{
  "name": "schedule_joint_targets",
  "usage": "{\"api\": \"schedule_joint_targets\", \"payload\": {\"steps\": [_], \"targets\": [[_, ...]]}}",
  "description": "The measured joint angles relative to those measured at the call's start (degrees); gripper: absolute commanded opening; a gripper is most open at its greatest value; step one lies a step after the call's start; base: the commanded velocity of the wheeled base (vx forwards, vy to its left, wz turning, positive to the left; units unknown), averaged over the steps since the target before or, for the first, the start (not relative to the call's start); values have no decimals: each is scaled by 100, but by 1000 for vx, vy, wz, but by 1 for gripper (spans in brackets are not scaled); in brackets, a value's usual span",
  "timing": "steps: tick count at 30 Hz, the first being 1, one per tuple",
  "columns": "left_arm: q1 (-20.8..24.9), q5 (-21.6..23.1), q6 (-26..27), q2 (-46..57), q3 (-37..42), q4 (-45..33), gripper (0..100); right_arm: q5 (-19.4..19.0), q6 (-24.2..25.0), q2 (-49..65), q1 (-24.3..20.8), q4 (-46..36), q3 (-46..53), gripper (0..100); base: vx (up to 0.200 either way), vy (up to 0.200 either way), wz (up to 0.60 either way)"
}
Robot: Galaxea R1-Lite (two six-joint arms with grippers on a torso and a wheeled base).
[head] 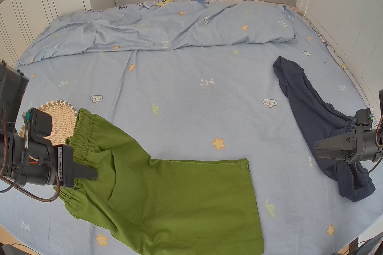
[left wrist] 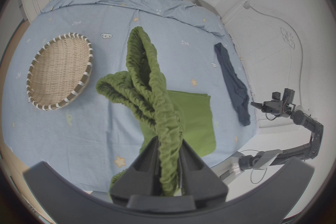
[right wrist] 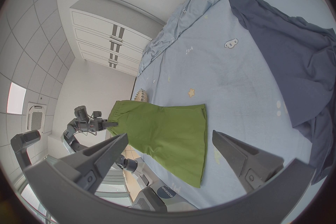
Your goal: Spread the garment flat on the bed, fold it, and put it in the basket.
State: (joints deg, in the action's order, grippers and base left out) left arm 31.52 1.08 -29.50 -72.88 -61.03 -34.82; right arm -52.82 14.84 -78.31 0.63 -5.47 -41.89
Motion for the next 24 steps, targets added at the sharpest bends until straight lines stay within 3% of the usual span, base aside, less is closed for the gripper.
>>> {"api": "schedule_joint_targets", "payload": {"steps": [5,12,24], "targets": [[756,-215,-536,-269,-363,-46,0,345,2,54,-212,-27,30,100,0,0,0],[1618,-269,-655,-642,-466,239,0,550,-4,65,-385,-7,63,100,0,0,0],[2371,-297,-597,-1447,-507,1017,0,574,-6,65,-421,15,90,100,0,0,0]]}}
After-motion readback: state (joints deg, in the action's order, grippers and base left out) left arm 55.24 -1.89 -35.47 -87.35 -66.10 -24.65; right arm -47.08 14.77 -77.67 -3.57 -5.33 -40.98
